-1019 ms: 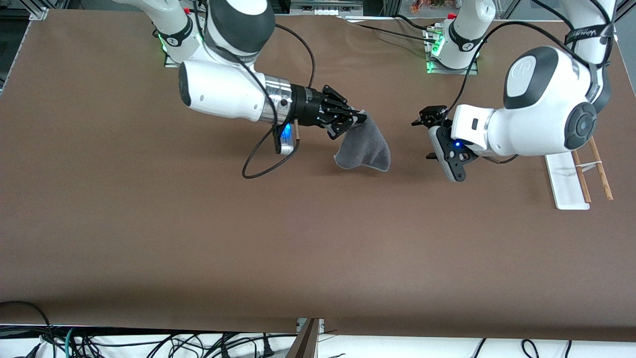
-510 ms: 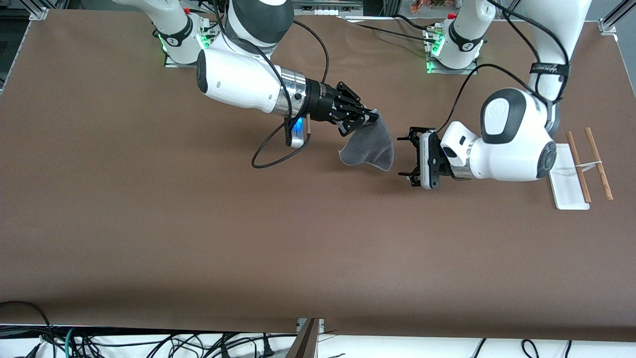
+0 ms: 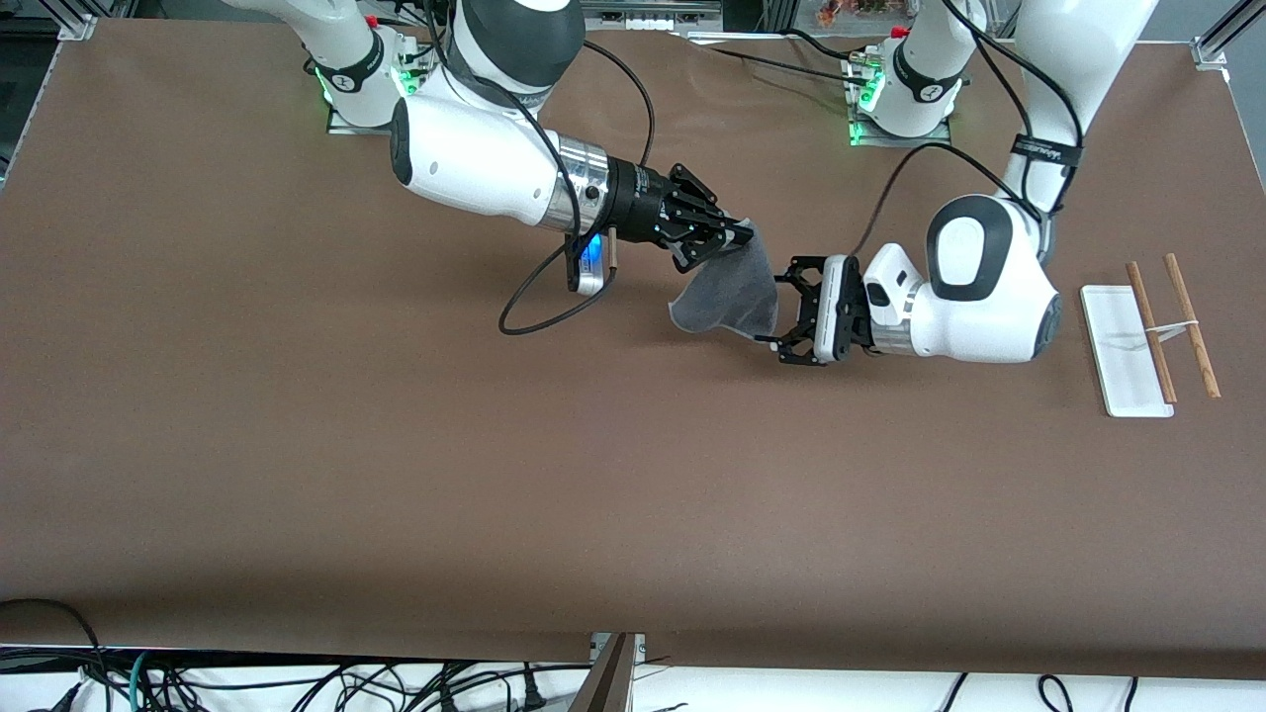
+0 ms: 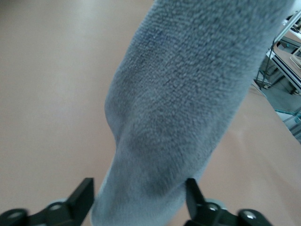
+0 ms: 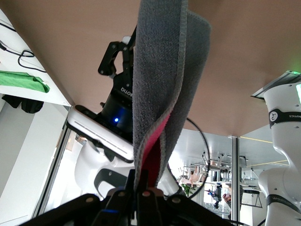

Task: Pass towel and hang on rack
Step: 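Grasp the towel with the left gripper and open the right gripper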

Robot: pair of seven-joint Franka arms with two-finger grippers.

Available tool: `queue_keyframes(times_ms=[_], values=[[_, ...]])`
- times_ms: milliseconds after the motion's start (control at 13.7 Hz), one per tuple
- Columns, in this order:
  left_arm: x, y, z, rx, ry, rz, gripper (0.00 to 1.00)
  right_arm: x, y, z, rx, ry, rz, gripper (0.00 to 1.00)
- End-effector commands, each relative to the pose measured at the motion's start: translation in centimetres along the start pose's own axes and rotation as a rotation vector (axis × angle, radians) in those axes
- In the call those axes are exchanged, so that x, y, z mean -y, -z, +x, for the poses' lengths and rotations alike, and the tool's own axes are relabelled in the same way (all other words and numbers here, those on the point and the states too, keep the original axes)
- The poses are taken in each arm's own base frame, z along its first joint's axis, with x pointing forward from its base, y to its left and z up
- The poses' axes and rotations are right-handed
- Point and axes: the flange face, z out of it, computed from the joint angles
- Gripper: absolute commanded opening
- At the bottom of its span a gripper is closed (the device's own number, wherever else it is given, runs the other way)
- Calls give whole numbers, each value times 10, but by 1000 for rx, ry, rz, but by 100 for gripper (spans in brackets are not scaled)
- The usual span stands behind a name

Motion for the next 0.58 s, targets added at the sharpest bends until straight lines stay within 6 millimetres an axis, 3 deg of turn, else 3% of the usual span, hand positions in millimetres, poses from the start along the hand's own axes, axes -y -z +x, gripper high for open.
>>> queue_keyframes(times_ms=[0, 291, 364, 437, 510], values=[[-5, -6, -6, -36, -70, 36, 0, 4, -1, -6, 14, -13, 15, 0], [-5, -2, -9, -44, -64, 28, 0, 7, 2, -3, 14, -15, 22, 0], [-5, 0, -9, -47, -64, 25, 0, 8, 4, -3, 15, -15, 24, 16], [-5, 2, -9, -49, -65, 23, 0, 9, 4, -2, 14, -18, 24, 58], [-6, 5, -7, -46, -70, 25, 0, 9, 5, -1, 12, -17, 22, 84]])
